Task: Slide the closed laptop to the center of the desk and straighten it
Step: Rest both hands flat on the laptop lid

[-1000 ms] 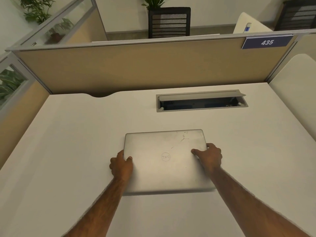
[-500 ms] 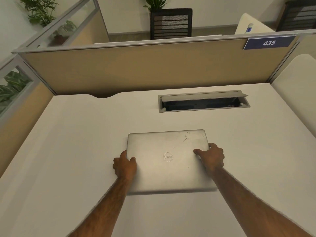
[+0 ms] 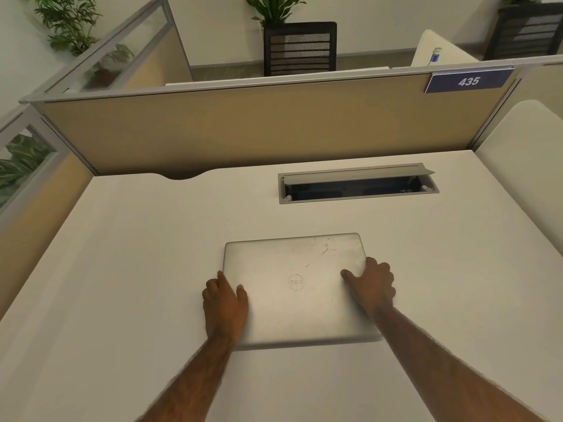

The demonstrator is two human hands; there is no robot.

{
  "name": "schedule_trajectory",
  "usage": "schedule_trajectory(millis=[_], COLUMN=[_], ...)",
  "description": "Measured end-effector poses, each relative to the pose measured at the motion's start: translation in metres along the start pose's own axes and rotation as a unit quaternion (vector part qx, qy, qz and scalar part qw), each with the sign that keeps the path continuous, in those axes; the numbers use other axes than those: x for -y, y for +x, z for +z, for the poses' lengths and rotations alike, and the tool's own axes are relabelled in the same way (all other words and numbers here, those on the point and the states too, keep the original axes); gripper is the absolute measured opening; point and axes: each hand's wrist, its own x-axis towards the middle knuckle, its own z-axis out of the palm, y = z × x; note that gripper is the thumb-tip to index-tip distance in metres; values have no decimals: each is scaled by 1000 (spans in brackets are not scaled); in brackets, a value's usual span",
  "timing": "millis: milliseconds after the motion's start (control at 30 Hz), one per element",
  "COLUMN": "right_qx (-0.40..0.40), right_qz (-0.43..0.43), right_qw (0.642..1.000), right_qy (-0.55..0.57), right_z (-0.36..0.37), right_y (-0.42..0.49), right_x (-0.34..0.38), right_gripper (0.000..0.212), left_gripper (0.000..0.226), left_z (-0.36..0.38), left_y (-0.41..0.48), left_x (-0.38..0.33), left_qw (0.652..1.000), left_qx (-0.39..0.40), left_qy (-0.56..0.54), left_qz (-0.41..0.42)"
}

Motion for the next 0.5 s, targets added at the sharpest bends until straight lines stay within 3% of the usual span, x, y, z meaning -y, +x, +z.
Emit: schedule_trajectory(millis=[167,300,400,500], right_qx=[-67,-24,3,17], right_qz=[-132,-258,-350,-379], right_qw=[979,946,917,904], right_qy=[-142,-195,-193,-198], right_z=[20,47,60,68], right_y=[-28,-47,-57,-61], right_x=[0,10,16,15], right_gripper=[72,69,63,64], left_gripper=[73,71,71,72], left_z=[7,17,23,28], left_y=[-8,-12,-11,-11], left_x=[0,-1,-2,1], left_qw=[988,958,946,942], left_qx=[-16,13,31,35], left_qy=[56,117,140,164], left_qz=[140,260,290,289])
